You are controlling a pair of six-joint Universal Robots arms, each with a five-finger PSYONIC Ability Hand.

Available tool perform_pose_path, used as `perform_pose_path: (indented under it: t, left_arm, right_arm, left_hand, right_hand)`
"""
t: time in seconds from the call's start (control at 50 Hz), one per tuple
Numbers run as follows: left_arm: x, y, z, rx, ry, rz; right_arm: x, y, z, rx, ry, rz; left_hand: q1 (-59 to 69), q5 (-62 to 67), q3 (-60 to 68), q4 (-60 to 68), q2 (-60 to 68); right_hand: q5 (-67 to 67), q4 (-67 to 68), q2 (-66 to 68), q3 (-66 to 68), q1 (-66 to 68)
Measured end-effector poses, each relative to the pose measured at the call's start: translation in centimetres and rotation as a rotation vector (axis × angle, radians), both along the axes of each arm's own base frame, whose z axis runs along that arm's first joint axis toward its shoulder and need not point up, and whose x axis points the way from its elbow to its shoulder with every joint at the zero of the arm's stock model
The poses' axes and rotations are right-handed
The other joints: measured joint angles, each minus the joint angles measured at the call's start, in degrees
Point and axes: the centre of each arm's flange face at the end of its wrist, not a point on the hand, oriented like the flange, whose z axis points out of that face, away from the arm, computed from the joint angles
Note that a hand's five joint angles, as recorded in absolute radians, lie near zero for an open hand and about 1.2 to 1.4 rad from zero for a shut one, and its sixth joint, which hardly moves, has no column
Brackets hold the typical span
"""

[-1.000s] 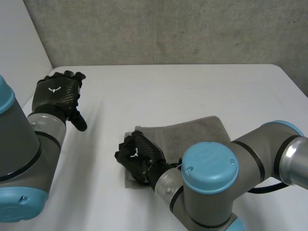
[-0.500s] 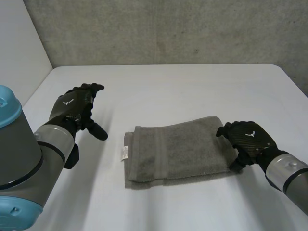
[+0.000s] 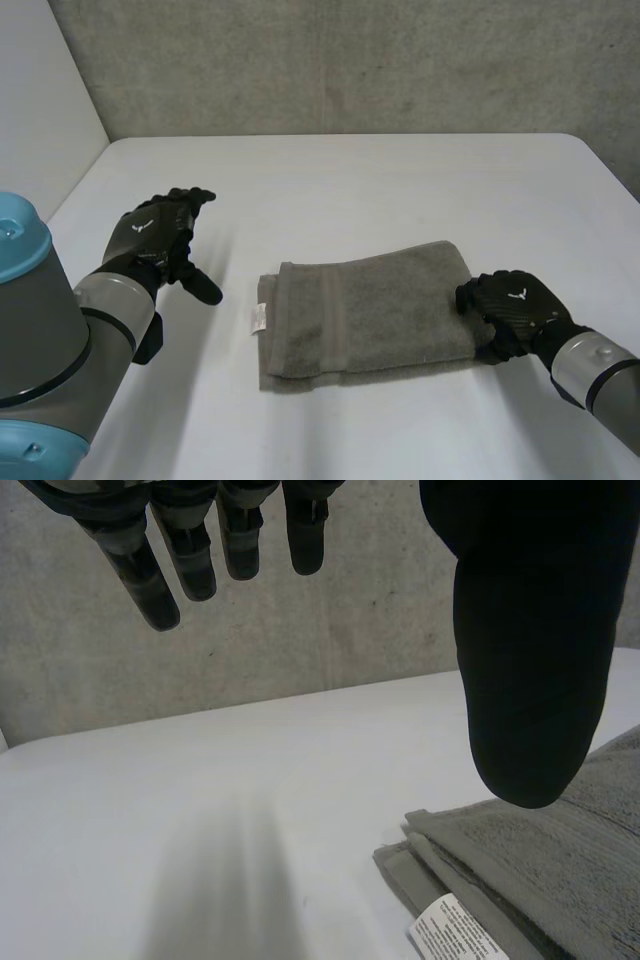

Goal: Fold the towel.

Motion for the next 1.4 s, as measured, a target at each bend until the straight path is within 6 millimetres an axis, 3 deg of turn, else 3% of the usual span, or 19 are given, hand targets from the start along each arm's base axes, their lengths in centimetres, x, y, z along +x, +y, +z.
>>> perform_pose_path:
  t: [0.18,0.32,0.44,0.5,0.58,0.68,0.76,0.8,0.82,0.92,1.06,1.1,1.14,1.2,1.28,1.32,1.34,1.4]
  left_arm:
    - [0.0,0.0,-0.3,0.004,-0.002,-0.001]
    - [0.0,0.0,-0.4,0.006,-0.003,0.0]
    - [0.0,0.0,-0.3,0.004,-0.003,0.001]
    - [0.1,0.0,-0.3,0.002,-0.002,0.003]
    - [0.2,-0.1,-0.2,0.0,-0.001,0.007]
    - [0.3,-0.1,0.0,-0.007,0.002,0.01]
    - [0.4,-0.1,0.4,-0.018,0.008,0.012]
    - [0.4,-0.1,0.6,-0.023,0.01,0.013]
    - [0.5,-0.1,0.8,-0.028,0.013,0.014]
    - [0.5,-0.1,1.0,-0.035,0.016,0.015]
    - [0.4,-0.3,1.4,-0.048,0.019,0.014]
    - [0.3,-0.4,1.5,-0.053,0.021,0.013]
    - [0.1,-0.6,1.8,-0.062,0.025,0.009]
    - [-0.2,-0.9,2.3,-0.076,0.032,0.003]
    - [-1.1,-1.4,3.0,-0.097,0.051,-0.014]
    - [-1.3,-1.4,3.2,-0.099,0.054,-0.02]
    - [-2.3,-1.4,3.5,-0.106,0.063,-0.044]
    - [-3.5,-1.1,3.9,-0.108,0.068,-0.079]
  right_arm:
    - [-0.1,-0.4,-0.8,-0.019,0.03,0.003]
    - [-0.2,-0.8,-1.0,-0.046,0.046,-0.009]
    - [-0.4,-1.5,-1.0,-0.109,0.123,-0.039]
    - [0.2,-1.8,-0.5,-0.175,0.192,-0.036]
    - [2.8,-1.2,0.8,-0.275,0.248,0.03]
    - [8.8,1.9,3.4,-0.441,0.256,0.19]
    - [12.8,5.2,4.3,-0.547,0.261,0.334]
    - [14.0,6.6,4.0,-0.578,0.273,0.397]
    - [15.6,8.7,3.4,-0.62,0.295,0.489]
    - [17.5,12.9,0.4,-0.672,0.361,0.699]
    - [17.5,14.3,-1.5,-0.665,0.395,0.787]
    - [17.4,14.1,-1.1,-0.659,0.38,0.772]
    - [17.1,13.7,-0.2,-0.641,0.348,0.736]
    - [16.6,12.5,1.4,-0.599,0.283,0.658]
    - [14.9,9.9,4.8,-0.466,0.106,0.479]
    - [14.4,9.4,5.4,-0.43,0.064,0.441]
    - [13.2,8.3,6.7,-0.33,-0.035,0.353]
    - [11.7,7.2,7.7,-0.218,-0.12,0.265]
  left_hand:
    - [0.0,0.0,0.0,0.0,0.0]
    - [0.0,0.0,0.0,0.0,0.0]
    - [0.0,0.0,0.0,0.0,0.0]
    - [0.0,0.0,0.0,0.0,0.0]
    - [0.0,0.0,0.0,0.0,0.0]
    - [0.0,0.0,0.0,0.0,0.0]
    - [0.0,0.0,0.0,0.0,0.0]
    - [0.0,0.0,0.0,0.0,0.0]
    - [0.0,0.0,0.0,0.0,0.0]
    - [0.0,0.0,0.0,0.0,0.0]
    - [0.0,0.0,0.0,0.0,0.0]
    - [0.0,0.0,0.0,0.0,0.0]
    - [0.0,0.0,0.0,0.0,0.0]
    - [0.0,0.0,0.0,0.0,0.0]
    - [0.0,0.0,0.0,0.0,0.1]
    - [0.0,0.0,0.1,0.0,0.1]
    - [0.0,0.0,0.1,0.1,0.1]
    - [0.0,0.0,0.1,0.1,0.2]
  right_hand:
    - [6.3,7.0,7.4,6.9,5.8]
    - [27.1,29.3,28.3,28.9,18.9]
    - [27.6,29.7,28.3,29.1,18.9]
    - [27.9,29.7,28.3,29.1,18.9]
    - [28.4,29.7,28.3,29.1,19.4]
    - [28.7,29.7,28.5,29.1,19.4]
    - [28.8,29.8,28.5,29.1,19.4]
    - [28.8,29.8,28.5,29.1,19.4]
    - [28.8,29.8,28.5,29.1,19.4]
    - [28.8,29.8,28.5,29.1,19.4]
    - [25.0,22.8,22.2,22.2,18.7]
    - [11.2,7.7,6.4,6.5,3.7]
    - [-7.0,-11.6,-12.2,-11.7,-13.8]
    - [-20.2,-24.0,-24.0,-24.3,-20.4]
    - [-22.9,-25.1,-25.2,-26.3,-20.5]
    - [-23.0,-25.1,-25.2,-26.3,-20.5]
    - [-23.0,-25.1,-25.2,-26.3,-20.5]
    - [-23.0,-25.1,-25.2,-26.3,-20.5]
